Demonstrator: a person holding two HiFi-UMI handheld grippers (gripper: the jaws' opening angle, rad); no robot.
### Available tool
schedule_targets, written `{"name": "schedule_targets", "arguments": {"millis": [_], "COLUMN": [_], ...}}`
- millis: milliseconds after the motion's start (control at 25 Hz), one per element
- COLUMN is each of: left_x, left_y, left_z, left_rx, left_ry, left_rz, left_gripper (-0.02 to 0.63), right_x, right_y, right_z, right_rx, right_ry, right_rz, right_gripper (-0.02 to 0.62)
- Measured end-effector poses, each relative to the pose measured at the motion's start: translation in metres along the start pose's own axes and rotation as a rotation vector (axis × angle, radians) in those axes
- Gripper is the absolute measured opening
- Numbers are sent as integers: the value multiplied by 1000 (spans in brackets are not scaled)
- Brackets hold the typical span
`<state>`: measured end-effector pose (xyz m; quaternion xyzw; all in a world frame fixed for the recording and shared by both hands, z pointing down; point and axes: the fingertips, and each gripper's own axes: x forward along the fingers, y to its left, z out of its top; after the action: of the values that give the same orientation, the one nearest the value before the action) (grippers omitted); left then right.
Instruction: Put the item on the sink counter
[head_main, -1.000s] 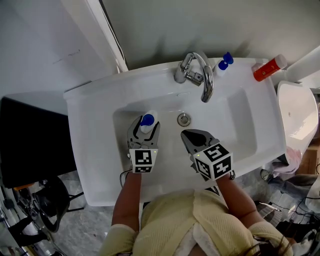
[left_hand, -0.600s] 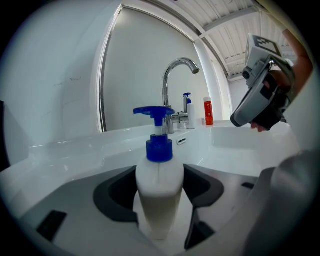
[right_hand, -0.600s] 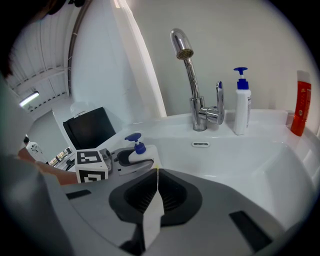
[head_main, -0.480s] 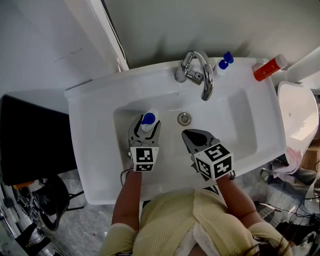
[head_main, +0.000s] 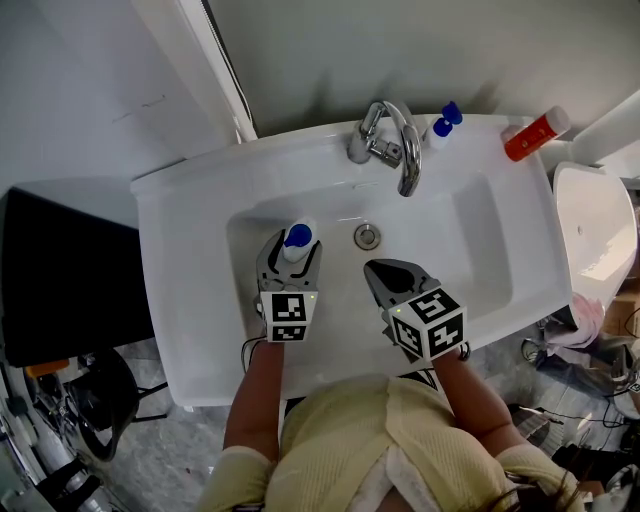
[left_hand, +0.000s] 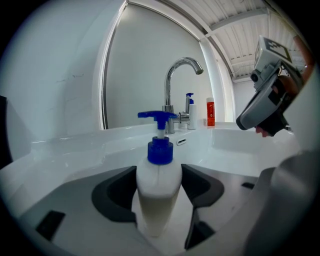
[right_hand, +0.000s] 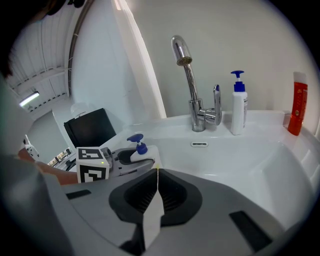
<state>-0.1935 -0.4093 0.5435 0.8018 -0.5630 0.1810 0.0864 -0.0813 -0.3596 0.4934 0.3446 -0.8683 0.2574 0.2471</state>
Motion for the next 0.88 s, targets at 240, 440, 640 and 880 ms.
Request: {"name": "schedule_targets", "arguments": {"millis": [240, 440, 640, 880], "left_x": [-6, -13, -23, -34], "left_y": [-2, -3, -2, -4], "left_z": [3, 4, 5, 9], "left_rx": [2, 0, -13, -4], "left_ry": [2, 6, 11, 1], "left_rz": [0, 2, 7, 1], "left_gripper": [296, 299, 301, 301], "right_x": [-6, -9, -14, -19], "right_y": [2, 6, 12, 20], "right_z": [0, 0, 1, 2], "right_rx": [0, 1, -6, -15], "right_ry": [-11, -21, -35, -48], "right_rz": [-2, 2, 3, 1], "right_gripper": [26, 26, 26, 26]}}
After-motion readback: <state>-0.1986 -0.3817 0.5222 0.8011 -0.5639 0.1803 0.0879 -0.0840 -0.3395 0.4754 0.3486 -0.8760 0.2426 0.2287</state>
